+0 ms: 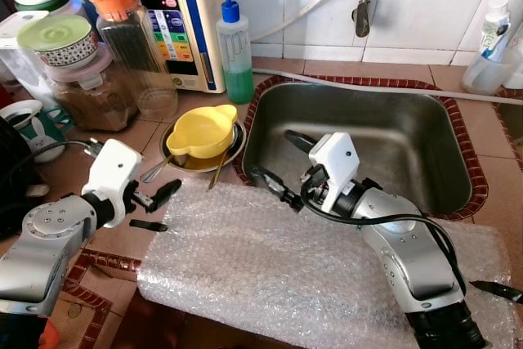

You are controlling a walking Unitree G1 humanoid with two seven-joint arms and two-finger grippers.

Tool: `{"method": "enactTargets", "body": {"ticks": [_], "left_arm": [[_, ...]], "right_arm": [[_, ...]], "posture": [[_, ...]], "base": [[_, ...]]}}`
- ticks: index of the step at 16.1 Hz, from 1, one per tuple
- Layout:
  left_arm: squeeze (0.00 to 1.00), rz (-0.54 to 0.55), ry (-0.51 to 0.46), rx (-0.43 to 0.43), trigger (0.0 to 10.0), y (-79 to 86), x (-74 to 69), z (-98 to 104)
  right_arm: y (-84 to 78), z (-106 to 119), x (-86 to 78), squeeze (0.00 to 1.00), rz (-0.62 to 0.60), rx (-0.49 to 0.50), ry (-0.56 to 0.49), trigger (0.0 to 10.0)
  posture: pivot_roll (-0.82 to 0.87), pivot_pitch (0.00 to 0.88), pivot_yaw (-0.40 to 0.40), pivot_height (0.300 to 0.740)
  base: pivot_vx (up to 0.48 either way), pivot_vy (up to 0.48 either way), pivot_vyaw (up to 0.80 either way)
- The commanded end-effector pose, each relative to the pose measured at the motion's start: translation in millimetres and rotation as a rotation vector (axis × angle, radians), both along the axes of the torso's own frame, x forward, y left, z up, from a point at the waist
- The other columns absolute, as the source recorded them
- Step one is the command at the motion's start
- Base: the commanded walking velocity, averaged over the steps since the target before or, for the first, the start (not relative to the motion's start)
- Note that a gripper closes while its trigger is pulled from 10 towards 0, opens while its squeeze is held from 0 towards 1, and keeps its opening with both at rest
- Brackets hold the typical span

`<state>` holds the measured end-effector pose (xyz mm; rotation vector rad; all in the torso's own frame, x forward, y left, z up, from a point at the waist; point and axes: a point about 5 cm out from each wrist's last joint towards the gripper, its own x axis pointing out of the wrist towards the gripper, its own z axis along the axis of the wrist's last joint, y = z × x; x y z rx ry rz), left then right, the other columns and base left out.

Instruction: Kitchen organization

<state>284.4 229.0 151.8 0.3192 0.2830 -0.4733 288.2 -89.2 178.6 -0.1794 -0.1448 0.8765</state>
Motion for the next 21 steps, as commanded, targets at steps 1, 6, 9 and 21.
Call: {"method": "enactTargets", "body": {"ticks": [1, 6, 9, 21], "left_arm": [[0.0, -0.002, 0.023, 0.031, 10.0, 4.5, -1.8, -2.7], [0.0, -0.006, 0.039, 0.039, 10.0, 3.3, -2.3, -7.5], [0.0, -0.013, 0.026, 0.044, 4.8, 2.2, -1.2, -7.1], [0.0, -0.059, -0.071, 0.231, 1.8, -4.2, 11.1, 2.8]], "right_arm": [[4.8, 5.4, -4.1, 0.0, 0.039, 0.008, -0.012, 10.0], [4.7, 6.9, -5.0, 0.0, 0.043, 0.003, -0.02, 10.0], [4.4, 7.1, -6.4, 0.0, 0.046, -0.002, -0.021, 10.0], [5.8, 4.5, -5.8, 0.0, 0.034, -0.049, -0.046, 10.0]], "posture": [[-0.19, 0.107, 0.118, 0.74], [-0.19, 0.107, 0.119, 0.74], [-0.19, 0.107, 0.119, 0.74], [-0.2, 0.107, 0.125, 0.74]], "base": [[0.0, 0.0, 0.0], [0.0, 0.0, 0.0], [0.0, 0.0, 0.0], [0.0, 0.0, 0.0]]}}
